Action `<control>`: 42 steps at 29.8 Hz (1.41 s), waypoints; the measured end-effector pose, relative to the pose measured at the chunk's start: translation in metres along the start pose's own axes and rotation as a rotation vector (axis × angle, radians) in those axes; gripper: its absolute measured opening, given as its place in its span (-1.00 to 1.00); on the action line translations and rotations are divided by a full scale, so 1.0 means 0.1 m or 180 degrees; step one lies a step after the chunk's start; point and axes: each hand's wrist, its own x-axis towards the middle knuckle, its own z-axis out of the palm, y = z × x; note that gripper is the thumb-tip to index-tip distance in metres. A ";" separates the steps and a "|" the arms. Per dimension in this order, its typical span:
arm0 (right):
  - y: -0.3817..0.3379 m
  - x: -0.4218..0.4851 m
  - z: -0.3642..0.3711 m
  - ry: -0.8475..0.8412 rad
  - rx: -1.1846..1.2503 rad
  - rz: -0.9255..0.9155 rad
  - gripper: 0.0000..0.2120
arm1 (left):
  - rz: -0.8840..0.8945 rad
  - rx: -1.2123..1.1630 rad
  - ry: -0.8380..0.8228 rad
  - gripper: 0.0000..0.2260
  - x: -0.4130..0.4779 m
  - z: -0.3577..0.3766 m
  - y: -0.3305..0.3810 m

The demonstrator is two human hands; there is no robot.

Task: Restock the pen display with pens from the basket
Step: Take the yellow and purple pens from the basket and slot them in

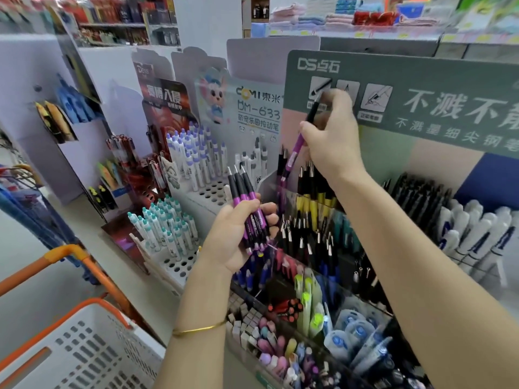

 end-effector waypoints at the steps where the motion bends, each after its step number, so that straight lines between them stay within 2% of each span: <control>1: 0.01 0.03 0.04 -0.0020 -0.0247 -0.0130 -0.66 | -0.0009 -0.0019 -0.0028 -0.91 0.02 0.00 0.00; 5: 0.09 0.07 0.16 -0.0205 -0.1076 -0.0383 -0.85 | 0.0046 0.0016 0.0006 -0.94 0.07 0.02 0.03; 7: 0.14 0.08 0.20 -0.0280 -0.1473 -0.0448 -0.87 | 0.0118 0.0138 0.0044 -0.94 0.10 0.02 0.03; 11: 0.24 0.10 0.28 -0.0534 -0.2372 -0.0689 -0.72 | 0.0199 0.0237 0.0090 -0.91 0.11 0.04 0.03; 15: 0.26 0.09 0.34 -0.0923 -0.3289 -0.0601 -0.58 | 0.0252 0.0283 0.0098 -0.91 0.12 0.06 0.02; 17: 0.23 0.13 0.31 -0.0962 -0.3098 -0.0534 -0.57 | 0.0292 0.0302 0.0100 -0.91 0.13 0.06 0.01; 20: 0.12 0.18 0.21 -0.0925 -0.2308 -0.0473 -0.64 | 0.0325 0.0286 0.0017 -0.89 0.14 0.06 0.01; 23: 0.00 0.12 0.16 -0.1198 -0.1806 -0.0529 -0.64 | 0.0409 0.0408 -0.0013 -0.88 0.14 0.08 0.00; 26: -0.05 0.06 0.18 -0.1515 -0.1711 -0.0564 -0.69 | 0.0512 0.0520 -0.0045 -0.82 0.15 0.13 -0.03; 29: -0.06 0.04 0.18 -0.1482 -0.1534 -0.0494 -0.79 | 0.0506 0.0489 -0.0071 -0.80 0.14 0.16 -0.02; 31: -0.09 0.06 0.15 -0.1099 -0.1183 -0.0328 -0.77 | 0.0399 0.0366 -0.0043 -0.85 0.15 0.14 -0.01; 33: -0.11 0.12 0.09 -0.0344 -0.0974 -0.0222 -0.80 | 0.0304 0.0283 0.0079 -0.89 0.16 0.09 -0.01; 35: -0.12 0.15 0.06 0.0275 -0.0807 -0.0247 -0.88 | 0.0285 0.0188 0.0213 -0.79 0.17 0.05 -0.02; 37: -0.09 0.13 0.07 0.0434 -0.0906 -0.0367 -0.87 | 0.0262 0.0103 0.0288 -0.72 0.17 0.03 -0.03; 42: 0.17 0.08 0.22 -0.0191 -0.1828 -0.0389 -0.88 | 0.0198 0.0244 0.0245 -0.87 0.15 0.06 -0.01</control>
